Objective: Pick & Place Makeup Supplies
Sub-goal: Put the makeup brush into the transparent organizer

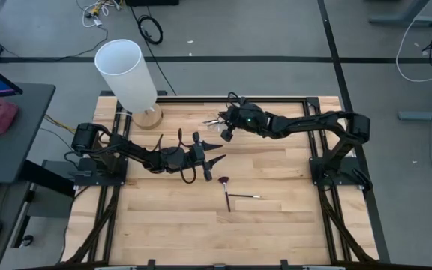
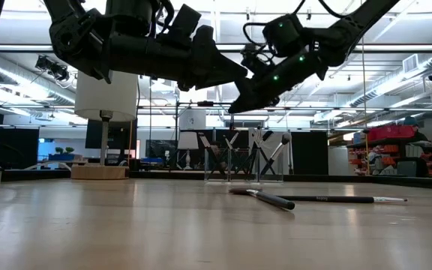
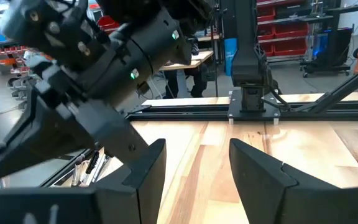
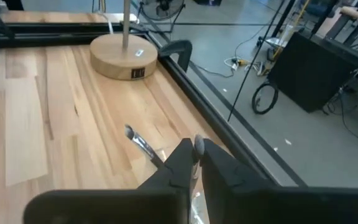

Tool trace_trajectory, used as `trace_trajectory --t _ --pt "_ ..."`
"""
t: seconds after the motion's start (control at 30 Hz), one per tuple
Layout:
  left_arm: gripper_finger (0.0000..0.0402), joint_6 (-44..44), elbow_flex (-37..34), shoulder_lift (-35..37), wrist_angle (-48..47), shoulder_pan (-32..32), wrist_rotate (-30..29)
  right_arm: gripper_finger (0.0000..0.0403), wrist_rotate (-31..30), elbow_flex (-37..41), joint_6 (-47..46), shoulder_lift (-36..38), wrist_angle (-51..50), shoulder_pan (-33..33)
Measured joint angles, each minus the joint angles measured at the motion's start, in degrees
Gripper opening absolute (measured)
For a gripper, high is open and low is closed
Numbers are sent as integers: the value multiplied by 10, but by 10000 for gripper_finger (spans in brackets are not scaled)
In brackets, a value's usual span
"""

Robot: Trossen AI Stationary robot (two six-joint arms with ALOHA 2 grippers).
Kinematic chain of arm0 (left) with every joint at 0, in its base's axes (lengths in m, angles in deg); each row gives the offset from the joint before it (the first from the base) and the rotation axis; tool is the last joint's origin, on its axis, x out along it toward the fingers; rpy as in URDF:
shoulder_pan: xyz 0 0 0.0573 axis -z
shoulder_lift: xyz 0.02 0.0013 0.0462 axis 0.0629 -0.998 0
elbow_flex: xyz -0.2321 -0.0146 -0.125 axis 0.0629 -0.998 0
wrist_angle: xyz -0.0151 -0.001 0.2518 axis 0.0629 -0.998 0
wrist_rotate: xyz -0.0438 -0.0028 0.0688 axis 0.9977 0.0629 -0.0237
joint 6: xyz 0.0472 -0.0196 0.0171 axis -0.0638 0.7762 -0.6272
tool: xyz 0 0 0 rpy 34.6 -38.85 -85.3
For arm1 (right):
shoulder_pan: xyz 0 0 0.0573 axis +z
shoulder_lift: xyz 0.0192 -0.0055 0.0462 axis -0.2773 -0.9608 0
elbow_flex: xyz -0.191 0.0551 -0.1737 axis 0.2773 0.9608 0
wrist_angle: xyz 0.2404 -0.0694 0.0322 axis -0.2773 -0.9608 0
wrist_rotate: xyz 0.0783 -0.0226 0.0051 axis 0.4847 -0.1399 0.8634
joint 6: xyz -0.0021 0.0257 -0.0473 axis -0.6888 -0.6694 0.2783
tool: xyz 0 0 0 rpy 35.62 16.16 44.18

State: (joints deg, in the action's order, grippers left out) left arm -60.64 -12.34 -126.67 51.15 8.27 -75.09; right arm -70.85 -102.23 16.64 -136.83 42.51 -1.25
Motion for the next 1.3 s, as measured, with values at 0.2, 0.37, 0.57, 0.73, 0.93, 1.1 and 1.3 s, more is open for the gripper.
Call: trace_trajectory --t 0.2,0.37,0.57,0.73,0.93,1.1,1.3 --pt "181 0 0 0 0 0 0 49 0 0 8 -6 -9 0" --pt "181 3 0 0 0 0 0 76 0 0 5 -6 -10 2" --pt "181 3 0 0 0 0 0 102 0 0 31 3 -10 21" --pt "181 3 0 0 1 1 2 114 -1 0 55 27 -13 45" --pt "181 3 0 0 0 0 0 115 2 0 55 81 -74 83" --pt "181 3 0 0 0 0 0 114 -1 0 48 147 -169 121" --pt "181 4 0 0 0 0 0 114 2 0 -15 212 -264 160"
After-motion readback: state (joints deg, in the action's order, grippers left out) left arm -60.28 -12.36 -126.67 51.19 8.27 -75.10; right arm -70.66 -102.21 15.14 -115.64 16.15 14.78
